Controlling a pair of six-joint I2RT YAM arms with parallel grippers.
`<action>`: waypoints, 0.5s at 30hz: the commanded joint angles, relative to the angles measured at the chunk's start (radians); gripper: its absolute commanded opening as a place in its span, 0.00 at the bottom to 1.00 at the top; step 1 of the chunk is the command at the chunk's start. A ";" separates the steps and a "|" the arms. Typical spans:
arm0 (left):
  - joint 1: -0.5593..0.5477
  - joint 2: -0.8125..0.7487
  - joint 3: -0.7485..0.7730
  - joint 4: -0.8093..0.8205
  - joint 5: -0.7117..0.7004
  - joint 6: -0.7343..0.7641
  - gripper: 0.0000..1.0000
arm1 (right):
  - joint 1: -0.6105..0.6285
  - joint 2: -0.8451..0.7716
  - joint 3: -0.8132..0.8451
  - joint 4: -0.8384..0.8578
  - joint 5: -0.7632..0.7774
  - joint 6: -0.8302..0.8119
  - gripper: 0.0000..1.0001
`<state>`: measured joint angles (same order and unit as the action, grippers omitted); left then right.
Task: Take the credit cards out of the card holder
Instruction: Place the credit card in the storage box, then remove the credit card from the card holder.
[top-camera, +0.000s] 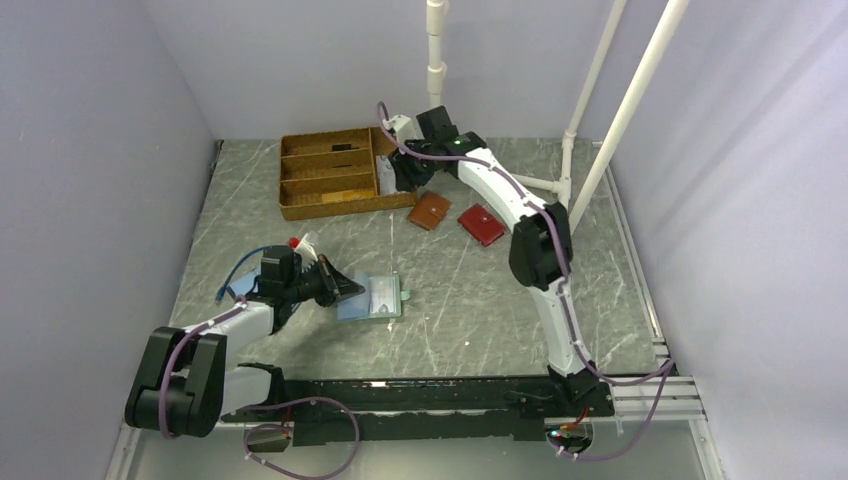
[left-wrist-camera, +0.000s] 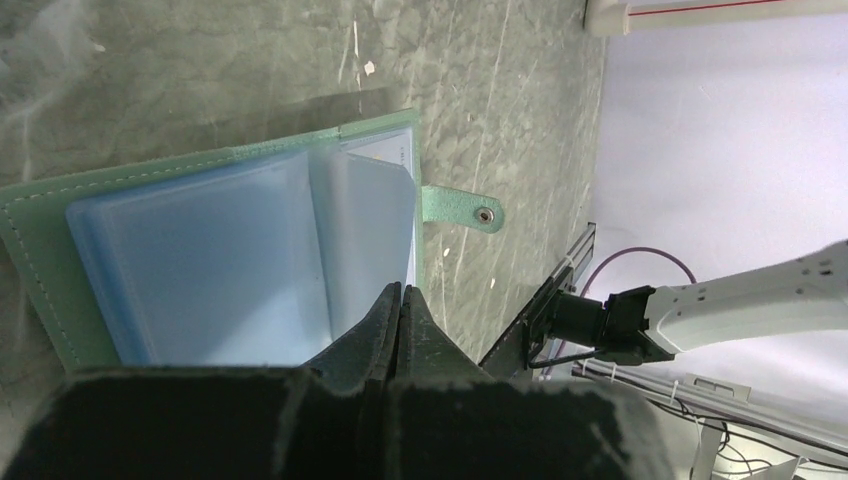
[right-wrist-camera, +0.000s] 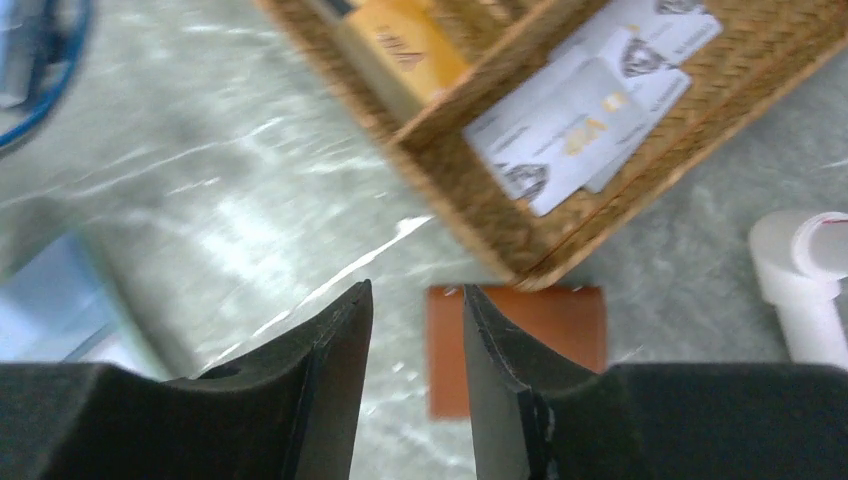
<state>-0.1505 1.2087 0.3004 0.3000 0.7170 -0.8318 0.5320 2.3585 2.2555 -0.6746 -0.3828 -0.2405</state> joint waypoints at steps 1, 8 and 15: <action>-0.018 -0.030 0.055 -0.004 0.007 0.016 0.00 | 0.006 -0.277 -0.182 -0.051 -0.205 -0.080 0.42; -0.069 -0.029 0.079 0.001 -0.027 -0.001 0.00 | -0.001 -0.595 -0.640 -0.044 -0.348 -0.207 0.48; -0.146 0.001 0.101 0.055 -0.063 -0.021 0.00 | -0.034 -0.797 -0.893 -0.017 -0.418 -0.238 0.51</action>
<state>-0.2596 1.2018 0.3519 0.2832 0.6758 -0.8360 0.5217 1.6566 1.4570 -0.7216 -0.7242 -0.4324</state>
